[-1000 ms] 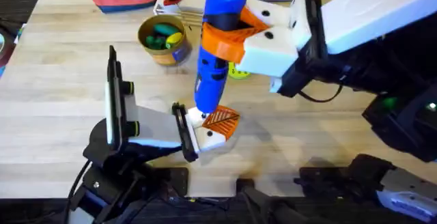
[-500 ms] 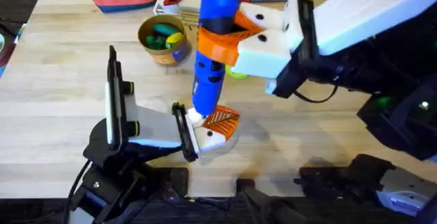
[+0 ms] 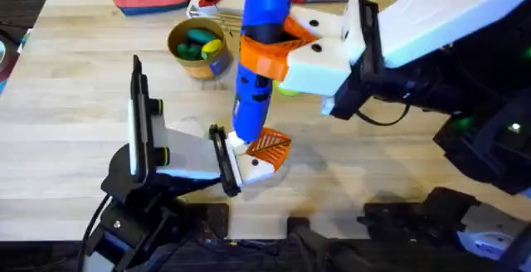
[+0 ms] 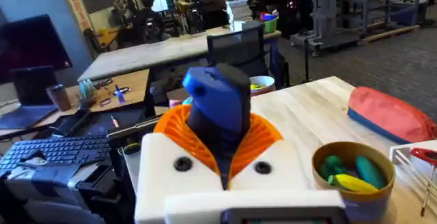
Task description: Pick up the gripper from the table and insert it into the empty holder that is missing its gripper. Then pick up a screw, insert it into the mounting hole, and use the screwdriver to tighten it. Finally, clean up the table by picking up the vegetable and placing it into the bucket.
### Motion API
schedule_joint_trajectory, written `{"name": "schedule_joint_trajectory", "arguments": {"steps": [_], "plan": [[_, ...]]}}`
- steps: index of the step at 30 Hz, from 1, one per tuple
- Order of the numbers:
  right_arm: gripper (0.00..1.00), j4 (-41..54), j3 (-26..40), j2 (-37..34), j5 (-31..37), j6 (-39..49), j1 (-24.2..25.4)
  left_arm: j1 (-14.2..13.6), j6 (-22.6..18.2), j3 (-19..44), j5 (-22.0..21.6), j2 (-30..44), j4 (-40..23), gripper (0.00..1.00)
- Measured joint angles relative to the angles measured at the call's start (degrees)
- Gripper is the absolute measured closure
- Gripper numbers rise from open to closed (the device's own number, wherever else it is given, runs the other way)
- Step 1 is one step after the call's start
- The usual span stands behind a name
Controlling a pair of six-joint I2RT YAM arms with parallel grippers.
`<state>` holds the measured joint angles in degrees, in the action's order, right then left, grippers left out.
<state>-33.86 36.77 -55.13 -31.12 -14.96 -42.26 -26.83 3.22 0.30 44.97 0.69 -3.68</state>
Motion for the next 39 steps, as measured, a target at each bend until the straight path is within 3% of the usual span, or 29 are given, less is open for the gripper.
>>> {"name": "schedule_joint_trajectory", "arguments": {"steps": [9,12,16,23,25,26,34,39], "plan": [[0.994,-7.1,0.0,0.0,-0.3,1.0,2.3,0.0,0.0,0.0,0.0,0.0,0.0,0.996],[0.995,-4.2,0.0,0.0,1.0,4.3,6.6,0.0,0.0,0.0,0.0,0.0,0.0,0.996],[0.995,-1.9,0.0,-0.4,7.5,10.9,13.7,0.0,0.0,0.0,0.0,0.0,0.0,0.996],[0.995,-1.1,0.0,-8.3,15.9,32.8,25.4,0.0,0.0,0.0,0.0,0.0,0.0,0.996],[0.995,-0.4,0.0,-12.6,16.9,40.3,27.3,0.0,0.0,0.0,0.0,0.0,0.0,0.996],[0.995,0.0,0.0,-18.5,18.9,49.9,29.0,0.0,0.0,0.0,0.0,0.0,0.0,0.996],[0.995,-0.4,0.0,-31.1,30.6,76.4,29.6,0.0,0.0,0.0,0.0,0.0,0.0,0.996],[0.995,-0.5,0.0,-38.4,33.1,86.5,29.7,0.0,0.0,0.0,0.0,0.0,0.0,0.996]]}}
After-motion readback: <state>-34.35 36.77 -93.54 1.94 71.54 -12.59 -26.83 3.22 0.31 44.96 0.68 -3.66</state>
